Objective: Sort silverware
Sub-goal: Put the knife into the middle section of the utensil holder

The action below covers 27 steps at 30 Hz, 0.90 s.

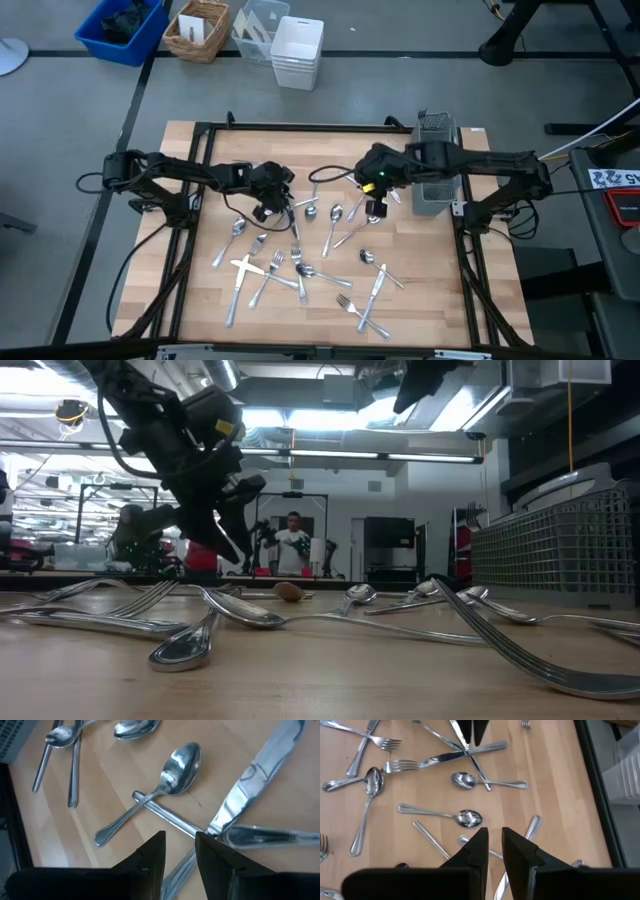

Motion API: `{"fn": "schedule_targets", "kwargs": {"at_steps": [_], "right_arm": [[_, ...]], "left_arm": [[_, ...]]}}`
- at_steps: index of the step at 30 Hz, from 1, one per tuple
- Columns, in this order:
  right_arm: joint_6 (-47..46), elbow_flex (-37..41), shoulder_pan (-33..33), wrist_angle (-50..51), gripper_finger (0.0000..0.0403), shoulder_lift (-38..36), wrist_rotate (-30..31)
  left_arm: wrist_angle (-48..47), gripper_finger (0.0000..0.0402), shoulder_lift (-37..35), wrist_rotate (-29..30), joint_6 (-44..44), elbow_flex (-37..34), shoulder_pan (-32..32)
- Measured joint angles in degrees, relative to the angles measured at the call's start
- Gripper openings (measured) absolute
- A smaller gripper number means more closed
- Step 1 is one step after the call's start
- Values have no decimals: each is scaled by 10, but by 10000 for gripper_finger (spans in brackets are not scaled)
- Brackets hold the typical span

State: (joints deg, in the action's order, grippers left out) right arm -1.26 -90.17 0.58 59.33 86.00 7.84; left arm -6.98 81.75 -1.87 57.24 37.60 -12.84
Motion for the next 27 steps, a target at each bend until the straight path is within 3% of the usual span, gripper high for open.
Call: {"fn": "schedule_targets", "kwargs": {"at_steps": [27], "right_arm": [[-30, 0, 2, -24, 58, 0, 0]], "left_arm": [[26, 100, 94, -35, 66, 6, 0]]}}
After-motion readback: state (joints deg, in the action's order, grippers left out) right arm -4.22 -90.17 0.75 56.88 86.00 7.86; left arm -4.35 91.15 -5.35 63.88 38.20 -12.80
